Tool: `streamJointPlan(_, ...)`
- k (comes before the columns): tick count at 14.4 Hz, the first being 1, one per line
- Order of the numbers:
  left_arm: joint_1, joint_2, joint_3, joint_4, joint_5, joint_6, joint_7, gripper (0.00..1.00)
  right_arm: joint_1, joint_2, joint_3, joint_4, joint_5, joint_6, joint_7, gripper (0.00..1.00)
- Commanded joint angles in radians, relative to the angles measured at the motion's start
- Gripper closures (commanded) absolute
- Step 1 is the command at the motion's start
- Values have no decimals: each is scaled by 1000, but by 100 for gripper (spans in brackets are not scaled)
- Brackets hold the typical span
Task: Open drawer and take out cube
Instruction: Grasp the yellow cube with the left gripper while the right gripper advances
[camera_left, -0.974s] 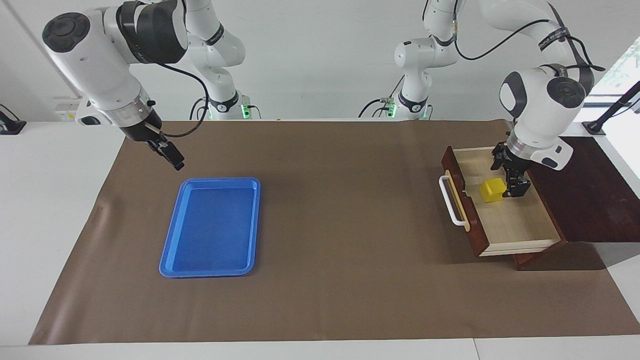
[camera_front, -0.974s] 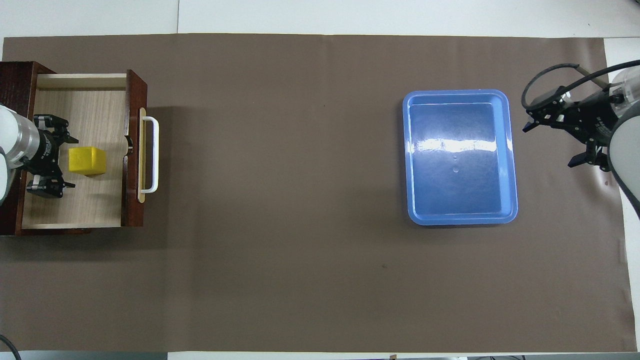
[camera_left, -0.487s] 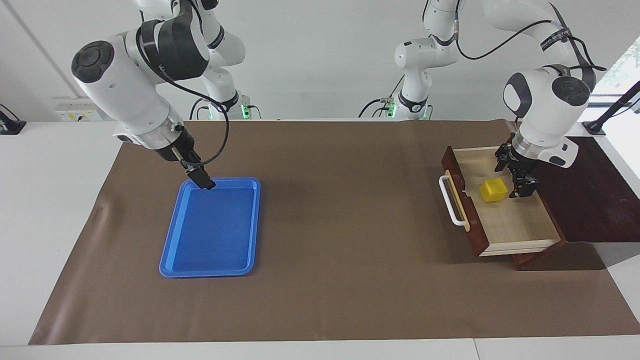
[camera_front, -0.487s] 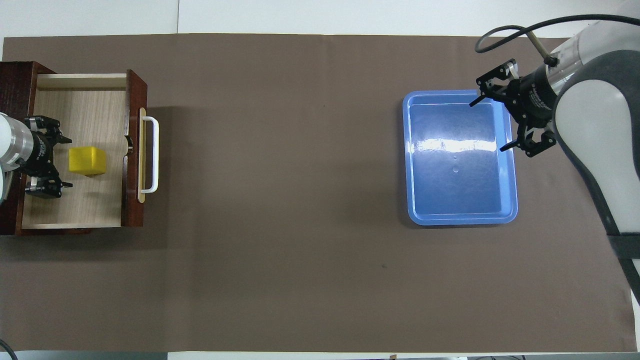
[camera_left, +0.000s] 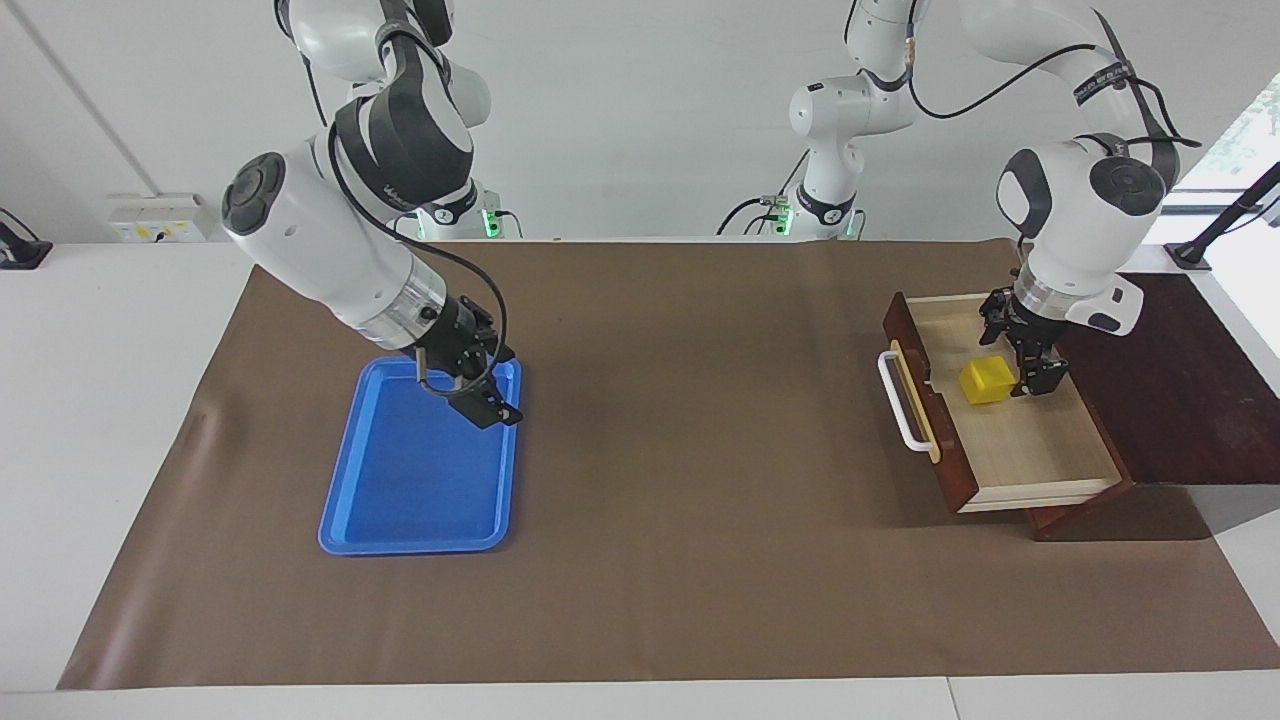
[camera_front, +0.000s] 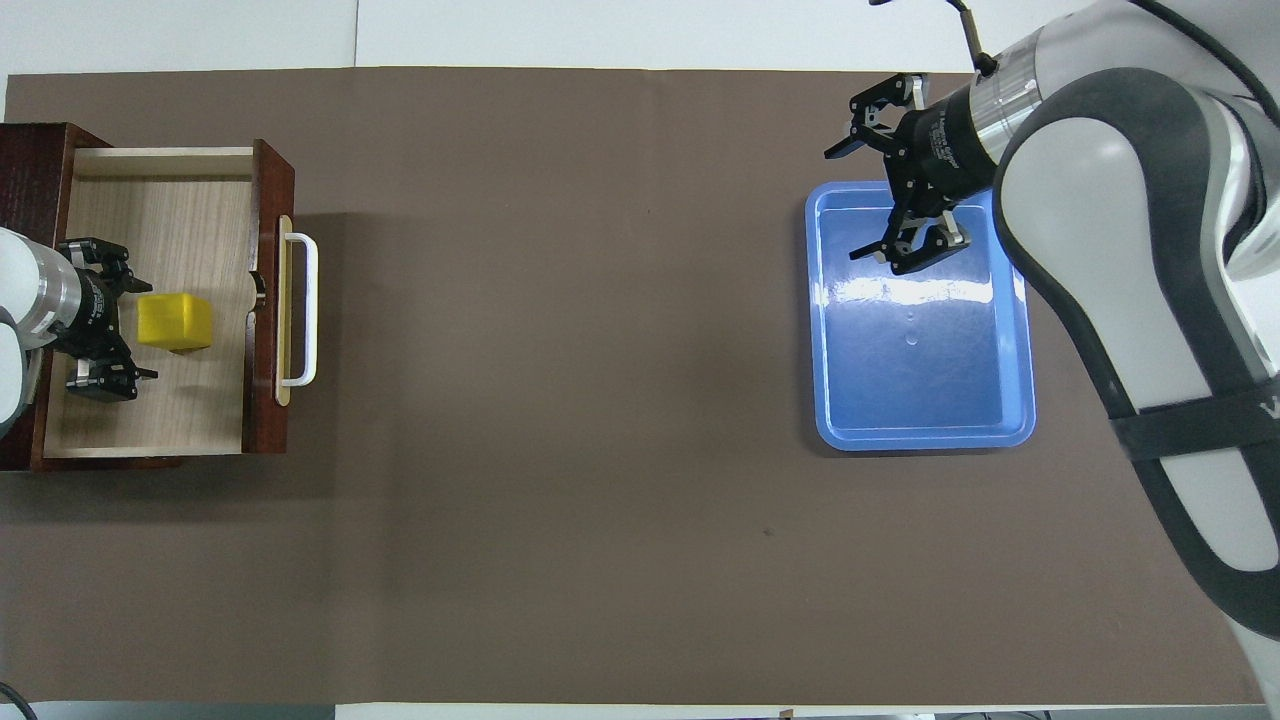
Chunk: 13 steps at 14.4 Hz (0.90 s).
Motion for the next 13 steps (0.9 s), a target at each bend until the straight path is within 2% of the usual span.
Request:
streamJointPlan(1, -5, -35, 4, -42, 1, 24, -26, 59, 20, 71, 1, 34, 94, -2, 58, 0)
streamJointPlan(2, -2, -35, 4, -42, 1, 26, -28, 88, 43, 86, 1, 35, 93, -8, 80, 0)
streamJointPlan(3, -2, -35, 4, -42, 1, 29, -28, 100, 72, 101, 1, 35, 79, -13, 89, 0)
streamJointPlan(6, -8, -35, 2, -40, 1, 29, -30, 100, 152, 134, 1, 38, -5, 0, 85, 0)
streamJointPlan(10, -12, -19, 2, -1, 1, 20, -14, 100, 155, 149, 1, 54, 5, 89, 82, 0)
streamJointPlan(13, -12, -18, -1, 36, -1, -25, 54, 100, 123, 172, -3, 70, 166, 119, 63, 0)
